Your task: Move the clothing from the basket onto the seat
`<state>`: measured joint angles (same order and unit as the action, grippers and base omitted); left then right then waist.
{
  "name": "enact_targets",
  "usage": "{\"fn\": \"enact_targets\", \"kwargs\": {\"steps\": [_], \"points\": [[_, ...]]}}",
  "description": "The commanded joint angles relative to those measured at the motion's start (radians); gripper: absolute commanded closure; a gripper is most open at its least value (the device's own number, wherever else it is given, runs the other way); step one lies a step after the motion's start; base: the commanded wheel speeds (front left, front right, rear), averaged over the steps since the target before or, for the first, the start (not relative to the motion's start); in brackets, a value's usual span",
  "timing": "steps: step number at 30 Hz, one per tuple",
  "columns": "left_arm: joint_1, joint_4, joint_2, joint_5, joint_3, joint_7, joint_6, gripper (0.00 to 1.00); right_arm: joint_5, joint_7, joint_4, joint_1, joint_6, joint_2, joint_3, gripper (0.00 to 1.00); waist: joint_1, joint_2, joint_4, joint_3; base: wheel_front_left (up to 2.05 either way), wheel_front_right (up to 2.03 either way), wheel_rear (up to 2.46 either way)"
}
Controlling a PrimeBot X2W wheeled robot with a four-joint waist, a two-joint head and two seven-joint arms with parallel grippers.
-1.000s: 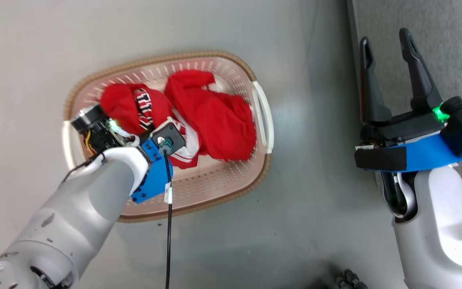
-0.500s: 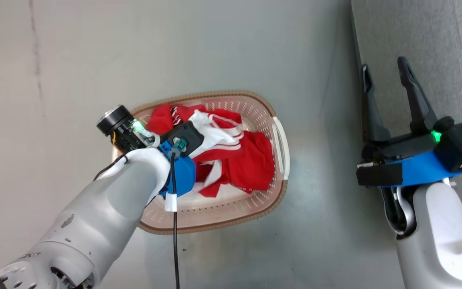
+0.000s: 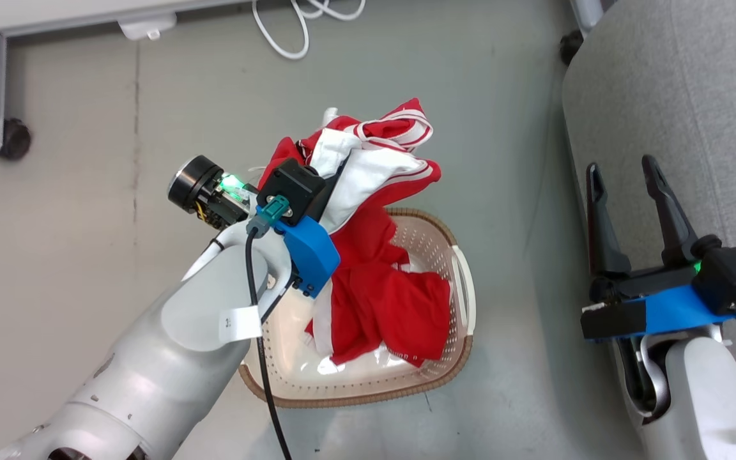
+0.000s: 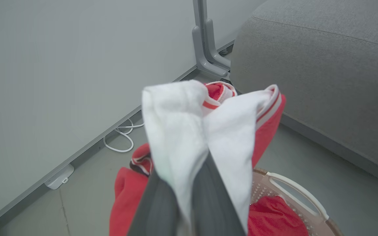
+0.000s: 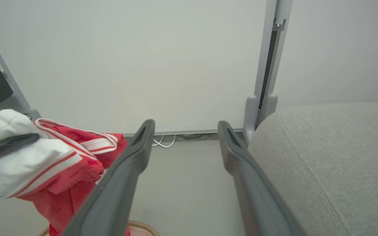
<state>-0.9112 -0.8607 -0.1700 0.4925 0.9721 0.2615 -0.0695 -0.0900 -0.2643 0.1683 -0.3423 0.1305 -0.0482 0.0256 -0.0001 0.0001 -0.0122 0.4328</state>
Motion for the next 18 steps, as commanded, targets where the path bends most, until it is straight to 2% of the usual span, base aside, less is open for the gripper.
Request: {"fn": "enact_targets", "kwargs": {"steps": [1, 10, 18], "points": [[0.017, 0.021, -0.004, -0.009, -0.021, 0.005, 0.006, 1.0, 0.004, 0.0, 0.003, 0.019, 0.0, -0.004, 0.003, 0.0, 0.0001, -0.0001, 0.009, -0.048, 0.0, 0.0, 0.0], [0.086, 0.128, -0.007, -0.056, -0.144, 0.005, 0.006, 1.0, -0.008, 0.0, 0.024, 0.093, 0.0, -0.004, 0.007, 0.0, 0.0001, -0.0001, 0.011, -0.172, 0.0, 0.0, 0.0], [0.129, 0.191, 0.004, -0.082, -0.214, 0.005, -0.006, 1.0, -0.021, 0.0, 0.041, 0.153, 0.0, -0.004, -0.001, 0.0, 0.0001, -0.0001, 0.012, -0.27, 0.0, 0.0, 0.0]]}}
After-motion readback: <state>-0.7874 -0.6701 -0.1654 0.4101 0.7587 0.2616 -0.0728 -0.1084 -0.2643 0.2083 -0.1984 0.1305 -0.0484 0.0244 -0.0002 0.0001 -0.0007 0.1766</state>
